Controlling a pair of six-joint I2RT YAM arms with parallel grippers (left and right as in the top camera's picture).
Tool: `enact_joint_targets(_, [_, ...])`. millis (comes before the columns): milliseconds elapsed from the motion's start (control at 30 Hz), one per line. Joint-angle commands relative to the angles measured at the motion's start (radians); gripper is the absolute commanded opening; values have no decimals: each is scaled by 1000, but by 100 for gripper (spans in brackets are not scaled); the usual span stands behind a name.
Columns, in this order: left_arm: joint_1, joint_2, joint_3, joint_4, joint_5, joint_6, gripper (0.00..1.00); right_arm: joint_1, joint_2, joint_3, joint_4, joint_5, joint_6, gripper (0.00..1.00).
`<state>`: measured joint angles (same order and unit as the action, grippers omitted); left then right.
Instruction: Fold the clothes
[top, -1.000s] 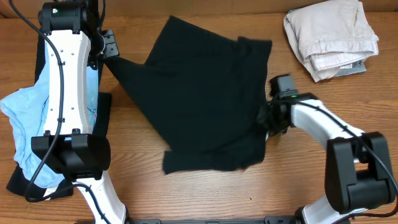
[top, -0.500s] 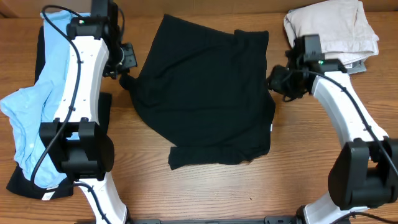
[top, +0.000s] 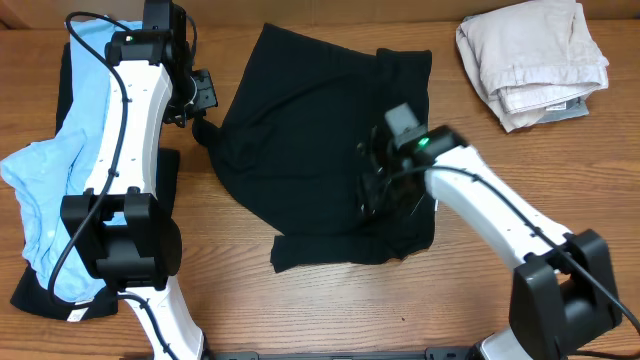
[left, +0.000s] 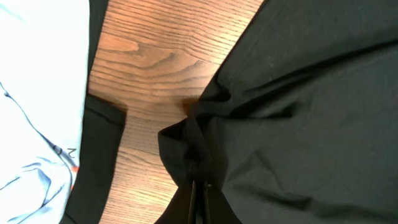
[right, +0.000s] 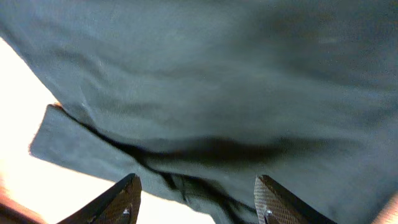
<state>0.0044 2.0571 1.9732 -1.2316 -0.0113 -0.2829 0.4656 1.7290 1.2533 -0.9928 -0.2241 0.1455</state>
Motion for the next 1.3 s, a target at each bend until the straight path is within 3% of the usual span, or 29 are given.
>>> enact_joint_targets(0, [8,-17,-4,8,4,-8,4,41,-11,-85,64,44,-19,62])
enact_joint_targets(300, [8,-17,-4,10,4,-6,4,78,-11,-220,152,44,-50,63])
enact_joint_targets(367, [8,-17,-4,10,4,-5,4,78,-11,-220,150,44,-50,59])
enact_joint_targets(400, [8,-17,-4,10,4,-5,4,77,-11,-220,152,44,-50,56])
enact_joint_targets(433, [8,-17,-4,10,4,-4,4,77,-11,-220,154,43,-49,46])
enact_joint_targets(467, [8,-17,-4,10,1,-1,4,77,-11,-220,151,41,-49,21])
enact_joint_targets(500, [8,-17,-4,10,0,3,4,77,-13,-219,145,34,-48,12])
enact_joint_targets(567, [8,-17,-4,10,1,18,4,77,-17,-214,132,3,-48,4])
enact_joint_targets(767, [8,-17,-4,11,0,18,4,40,-80,-160,32,-16,-12,4])
enact_joint_targets(1100, [15,-17,-4,11,2,17,4,-174,-227,-100,-97,-24,-60,4])
enact_joint_targets(1167, [16,-17,-4,10,1,17,4,-158,-224,-107,-102,-45,-93,17])
enact_joint_targets(1233, [18,-17,-4,11,1,18,4,-115,-224,-126,-85,-50,-98,42])
enact_joint_targets(1267, [18,-17,-4,12,1,18,4,-77,-224,-143,-57,-47,-98,60])
